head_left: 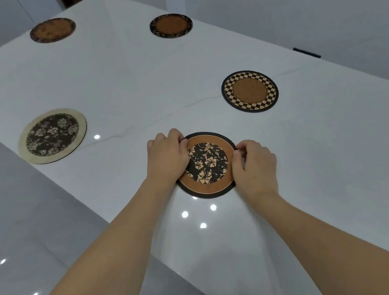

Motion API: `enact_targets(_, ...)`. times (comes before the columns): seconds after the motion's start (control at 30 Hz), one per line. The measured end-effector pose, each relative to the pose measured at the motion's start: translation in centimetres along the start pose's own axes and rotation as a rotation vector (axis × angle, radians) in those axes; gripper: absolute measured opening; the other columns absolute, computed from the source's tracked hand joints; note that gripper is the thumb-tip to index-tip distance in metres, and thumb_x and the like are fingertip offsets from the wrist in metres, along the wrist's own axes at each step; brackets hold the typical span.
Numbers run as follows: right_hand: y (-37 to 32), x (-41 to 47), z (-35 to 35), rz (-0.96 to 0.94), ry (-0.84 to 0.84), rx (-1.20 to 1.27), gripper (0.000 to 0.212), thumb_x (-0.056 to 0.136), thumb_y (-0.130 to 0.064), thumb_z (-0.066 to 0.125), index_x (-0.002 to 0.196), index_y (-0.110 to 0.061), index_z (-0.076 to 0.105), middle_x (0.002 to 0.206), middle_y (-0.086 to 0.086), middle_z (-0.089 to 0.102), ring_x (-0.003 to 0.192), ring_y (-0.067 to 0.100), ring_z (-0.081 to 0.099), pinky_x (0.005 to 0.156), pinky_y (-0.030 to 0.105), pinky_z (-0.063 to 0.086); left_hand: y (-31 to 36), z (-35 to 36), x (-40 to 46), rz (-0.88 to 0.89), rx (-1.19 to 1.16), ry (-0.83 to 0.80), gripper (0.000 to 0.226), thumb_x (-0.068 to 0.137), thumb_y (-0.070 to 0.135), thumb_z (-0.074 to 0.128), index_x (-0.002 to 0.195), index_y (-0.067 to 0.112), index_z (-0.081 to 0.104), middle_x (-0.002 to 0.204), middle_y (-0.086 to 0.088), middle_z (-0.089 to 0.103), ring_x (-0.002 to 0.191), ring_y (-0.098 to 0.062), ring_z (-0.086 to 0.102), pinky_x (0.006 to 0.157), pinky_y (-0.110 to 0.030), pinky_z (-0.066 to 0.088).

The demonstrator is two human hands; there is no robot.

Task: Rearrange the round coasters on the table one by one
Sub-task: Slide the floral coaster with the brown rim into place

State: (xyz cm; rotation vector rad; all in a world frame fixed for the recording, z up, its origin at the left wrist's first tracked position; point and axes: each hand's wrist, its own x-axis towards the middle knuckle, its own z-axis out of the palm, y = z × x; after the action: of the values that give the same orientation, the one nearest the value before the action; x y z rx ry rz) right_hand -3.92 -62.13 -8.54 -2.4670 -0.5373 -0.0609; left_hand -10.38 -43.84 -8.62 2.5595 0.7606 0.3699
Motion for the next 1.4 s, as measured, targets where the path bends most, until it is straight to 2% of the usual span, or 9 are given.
enact_targets(0.13, -0.9, -1.1, -0.6, 0.003, -0.087, 0.005, 0.030, 0.094, -0.031, 0.042, 0.116, -0.018, 0.058, 0.080, -0.005, 0.065, 0.083, 0.020, 0.059, 0.090, 0.041, 0.041, -1.5, -1.5, -4.1, 0.083, 0.025, -0.017, 0.015, 0.095, 0.024, 0.052, 0.091, 0.011, 0.059, 0.077, -0.004, 0.061, 0.080, -0.029, 0.052, 0.077, -0.037, 0.033)
enact_targets(0.3, -2.7, -5.4, 0.4, -0.096, -0.091, -0.075, 0.027, 0.089, -0.028, 0.043, 0.110, -0.020, 0.058, 0.087, -0.002, 0.066, 0.076, 0.020, 0.057, 0.081, 0.040, 0.043, -3.2, -2.5, -7.7, 0.101, 0.175, 0.042, 0.017, 0.090, 0.025, 0.051, 0.084, 0.012, 0.059, 0.079, -0.003, 0.057, 0.078, -0.027, 0.044, 0.070, -0.037, 0.032)
enact_targets(0.4, -2.7, -4.9, 0.6, -0.068, -0.096, -0.057, 0.026, 0.089, -0.025, 0.045, 0.109, -0.017, 0.059, 0.085, 0.001, 0.066, 0.076, 0.022, 0.055, 0.081, 0.040, 0.043, -3.0, -2.3, -7.3, 0.019, 0.203, 0.050, 0.022, 0.092, 0.029, 0.050, 0.086, 0.011, 0.060, 0.092, -0.006, 0.054, 0.089, -0.029, 0.043, 0.074, -0.041, 0.035)
enact_targets(0.5, -2.2, -4.7, 0.7, 0.020, -0.104, 0.028, 0.022, 0.086, -0.027, 0.044, 0.101, -0.020, 0.059, 0.078, 0.000, 0.062, 0.079, 0.024, 0.051, 0.076, 0.039, 0.044, -3.2, -2.3, -7.0, 0.028, 0.157, -0.005, 0.022, 0.093, 0.029, 0.049, 0.086, 0.012, 0.060, 0.095, -0.004, 0.051, 0.093, -0.028, 0.041, 0.079, -0.039, 0.032)
enact_targets(0.67, -2.3, -4.7, 0.7, 0.034, -0.152, 0.019, 0.015, 0.080, -0.030, 0.044, 0.084, -0.024, 0.057, 0.067, -0.003, 0.056, 0.076, 0.023, 0.049, 0.072, 0.033, 0.038, -4.5, -3.4, -7.4, 0.090, 0.123, -0.123, 0.021, 0.093, 0.026, 0.048, 0.084, 0.012, 0.060, 0.093, 0.001, 0.047, 0.087, -0.023, 0.041, 0.076, -0.034, 0.025)
enact_targets(0.83, -2.3, -4.7, 0.8, 0.000, -0.134, 0.030, 0.013, 0.076, -0.028, 0.046, 0.079, -0.024, 0.057, 0.062, -0.005, 0.053, 0.068, 0.017, 0.048, 0.075, 0.032, 0.037, -3.4, -2.8, -9.5, -0.004, 0.166, 0.001, 0.027, 0.088, 0.026, 0.045, 0.070, 0.010, 0.055, 0.082, -0.001, 0.046, 0.077, -0.023, 0.039, 0.072, -0.035, 0.030)
enact_targets(1.0, -2.5, -4.5, 0.7, -0.058, -0.171, -0.012, 0.012, 0.081, -0.031, 0.044, 0.080, -0.023, 0.054, 0.064, -0.006, 0.055, 0.068, 0.016, 0.048, 0.076, 0.031, 0.032, -3.7, -2.6, -9.1, 0.026, 0.206, 0.002, 0.035, 0.094, 0.031, 0.046, 0.071, 0.010, 0.061, 0.082, -0.003, 0.050, 0.077, -0.025, 0.043, 0.072, -0.037, 0.032)
enact_targets(1.23, 0.4, -6.3, -3.5, -0.128, -0.387, -0.107, 0.013, 0.090, -0.028, 0.043, 0.089, -0.020, 0.054, 0.067, -0.001, 0.060, 0.068, 0.022, 0.053, 0.078, 0.039, 0.043, 0.1, -1.9, -13.1, -0.016, 0.182, -0.023, 0.032, 0.093, 0.031, 0.050, 0.072, 0.011, 0.064, 0.084, -0.002, 0.050, 0.077, -0.023, 0.043, 0.072, -0.037, 0.033)
enact_targets(1.4, 2.6, -10.5, -5.1, -0.148, -0.248, -0.127, 0.016, 0.089, -0.025, 0.047, 0.086, -0.015, 0.059, 0.066, 0.003, 0.059, 0.062, 0.023, 0.051, 0.074, 0.038, 0.040, 1.4, -1.4, -16.1, 0.086, 0.215, -0.018, 0.029, 0.092, 0.028, 0.051, 0.072, 0.008, 0.061, 0.080, -0.006, 0.052, 0.073, -0.027, 0.045, 0.070, -0.037, 0.032)
